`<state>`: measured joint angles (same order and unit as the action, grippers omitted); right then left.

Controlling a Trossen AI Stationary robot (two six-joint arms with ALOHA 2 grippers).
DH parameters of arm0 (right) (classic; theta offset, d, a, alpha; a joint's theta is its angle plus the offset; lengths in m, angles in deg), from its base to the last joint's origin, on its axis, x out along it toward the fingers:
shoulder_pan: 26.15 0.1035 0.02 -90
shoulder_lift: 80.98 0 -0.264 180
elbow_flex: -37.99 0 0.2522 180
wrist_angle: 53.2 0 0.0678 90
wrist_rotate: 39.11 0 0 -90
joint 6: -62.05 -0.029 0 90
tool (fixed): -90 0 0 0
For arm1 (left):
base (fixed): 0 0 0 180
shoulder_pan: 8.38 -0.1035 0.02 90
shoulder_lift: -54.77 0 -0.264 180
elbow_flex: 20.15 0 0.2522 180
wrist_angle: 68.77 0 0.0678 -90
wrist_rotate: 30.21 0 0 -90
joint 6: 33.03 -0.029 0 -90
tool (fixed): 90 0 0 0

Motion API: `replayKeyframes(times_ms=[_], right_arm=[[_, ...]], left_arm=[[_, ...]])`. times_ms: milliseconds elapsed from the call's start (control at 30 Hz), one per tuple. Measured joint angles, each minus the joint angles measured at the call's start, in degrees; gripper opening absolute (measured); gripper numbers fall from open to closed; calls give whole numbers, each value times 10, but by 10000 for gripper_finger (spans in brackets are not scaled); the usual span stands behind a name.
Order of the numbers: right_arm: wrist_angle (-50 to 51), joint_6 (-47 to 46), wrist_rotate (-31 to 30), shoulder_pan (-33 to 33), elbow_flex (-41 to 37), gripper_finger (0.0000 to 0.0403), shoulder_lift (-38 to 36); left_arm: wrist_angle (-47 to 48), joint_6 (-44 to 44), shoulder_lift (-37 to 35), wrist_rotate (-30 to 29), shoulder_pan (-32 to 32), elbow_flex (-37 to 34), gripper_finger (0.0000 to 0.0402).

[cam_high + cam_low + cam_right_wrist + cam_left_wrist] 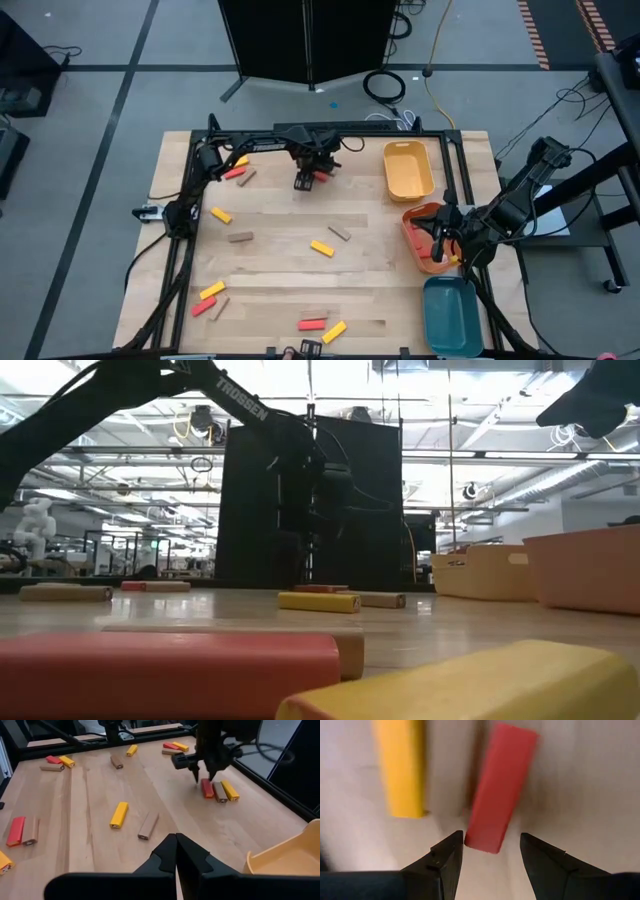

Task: Sort blocks
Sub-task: Put the red block into the orange bin

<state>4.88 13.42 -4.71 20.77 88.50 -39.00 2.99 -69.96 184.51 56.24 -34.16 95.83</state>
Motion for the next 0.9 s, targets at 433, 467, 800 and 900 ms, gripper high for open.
replayKeyframes(times_ms=[433,467,800,900], right_arm=[[-14,29,-17,-12,0,0,0],[-18,34,-17,-14,0,0,0],[-56,80,-11,-20,0,0,0],[-55,83,-11,-20,0,0,0]], left_arm=[[-6,2,4,-15,4,3,184],[-6,2,4,-13,4,2,177],[2,30,4,-18,16,2,78],[29,45,-2,-15,20,2,76]])
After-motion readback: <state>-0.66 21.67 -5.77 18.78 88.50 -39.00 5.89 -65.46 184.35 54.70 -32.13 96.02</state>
